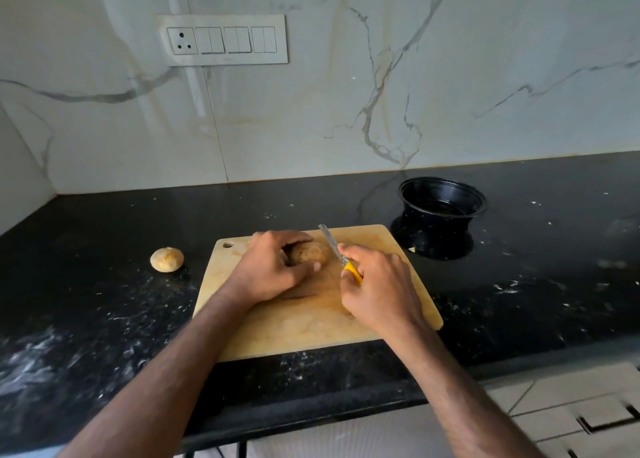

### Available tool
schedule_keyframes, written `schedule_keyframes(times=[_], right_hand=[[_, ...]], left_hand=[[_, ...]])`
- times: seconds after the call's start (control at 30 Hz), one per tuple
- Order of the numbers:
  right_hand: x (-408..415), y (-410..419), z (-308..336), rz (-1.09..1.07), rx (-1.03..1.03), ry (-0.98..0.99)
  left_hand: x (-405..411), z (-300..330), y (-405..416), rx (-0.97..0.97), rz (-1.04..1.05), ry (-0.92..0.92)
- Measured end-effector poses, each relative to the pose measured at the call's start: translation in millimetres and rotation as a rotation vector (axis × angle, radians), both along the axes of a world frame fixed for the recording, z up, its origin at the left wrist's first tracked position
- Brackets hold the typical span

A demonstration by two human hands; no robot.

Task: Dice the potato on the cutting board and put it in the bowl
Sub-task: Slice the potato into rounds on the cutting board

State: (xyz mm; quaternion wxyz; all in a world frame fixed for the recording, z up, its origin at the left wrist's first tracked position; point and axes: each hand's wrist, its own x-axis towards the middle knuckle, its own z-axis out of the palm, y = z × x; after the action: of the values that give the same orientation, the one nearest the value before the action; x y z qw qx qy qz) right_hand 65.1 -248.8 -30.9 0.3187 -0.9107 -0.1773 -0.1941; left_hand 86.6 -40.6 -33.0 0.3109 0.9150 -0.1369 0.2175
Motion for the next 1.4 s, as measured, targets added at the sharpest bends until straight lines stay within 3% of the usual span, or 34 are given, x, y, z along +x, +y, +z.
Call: schedule_keyframes(times=[0.37,0.57,1.4], right_hand=[[-0.8,7.5,3.9,0.027,-0.048,0.025],[3.4,-1.3,2.4,-0.062,0.071,0.006],[-4.0,13.0,3.9,-0.070,0.016,-0.018]], left_hand=[[3.5,-4.6,1.0,-0.030,-0.033,-0.014],[5.1,-4.0,4.7,-0.037,-0.051,0.027],[2.4,-1.7,3.5,-0.088,-0.061,0.031]])
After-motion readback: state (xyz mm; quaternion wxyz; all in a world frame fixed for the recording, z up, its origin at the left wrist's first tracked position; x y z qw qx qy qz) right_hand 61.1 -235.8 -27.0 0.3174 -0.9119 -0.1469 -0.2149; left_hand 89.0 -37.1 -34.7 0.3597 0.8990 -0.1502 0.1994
